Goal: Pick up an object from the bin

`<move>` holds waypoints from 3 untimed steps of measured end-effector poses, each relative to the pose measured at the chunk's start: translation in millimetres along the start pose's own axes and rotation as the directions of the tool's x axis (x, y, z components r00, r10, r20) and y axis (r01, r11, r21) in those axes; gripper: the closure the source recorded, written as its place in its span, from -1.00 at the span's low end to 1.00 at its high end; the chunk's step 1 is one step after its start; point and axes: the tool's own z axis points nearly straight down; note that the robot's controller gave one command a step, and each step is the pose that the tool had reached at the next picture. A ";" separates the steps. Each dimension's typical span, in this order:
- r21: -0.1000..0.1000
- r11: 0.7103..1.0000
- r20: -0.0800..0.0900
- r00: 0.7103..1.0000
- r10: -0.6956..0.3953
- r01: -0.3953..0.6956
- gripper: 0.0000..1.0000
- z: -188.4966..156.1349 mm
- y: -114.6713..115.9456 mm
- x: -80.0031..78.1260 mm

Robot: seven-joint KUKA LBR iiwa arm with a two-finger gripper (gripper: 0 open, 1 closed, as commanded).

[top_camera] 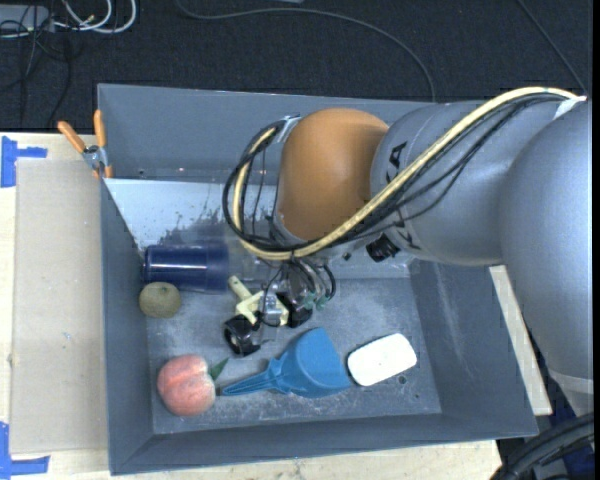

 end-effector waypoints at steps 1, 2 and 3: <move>0.000 1.000 0.000 1.000 0.001 -0.001 -1.00 0.0 0.0 0.0; 0.000 0.994 0.000 0.994 -0.112 0.112 -1.00 20.8 -9.4 -1.7; 0.000 0.992 -0.005 0.992 -0.122 0.122 -1.00 43.6 -20.0 -5.9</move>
Offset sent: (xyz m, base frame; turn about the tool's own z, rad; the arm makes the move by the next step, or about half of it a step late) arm 0.0021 -0.0160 -0.0325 -0.1618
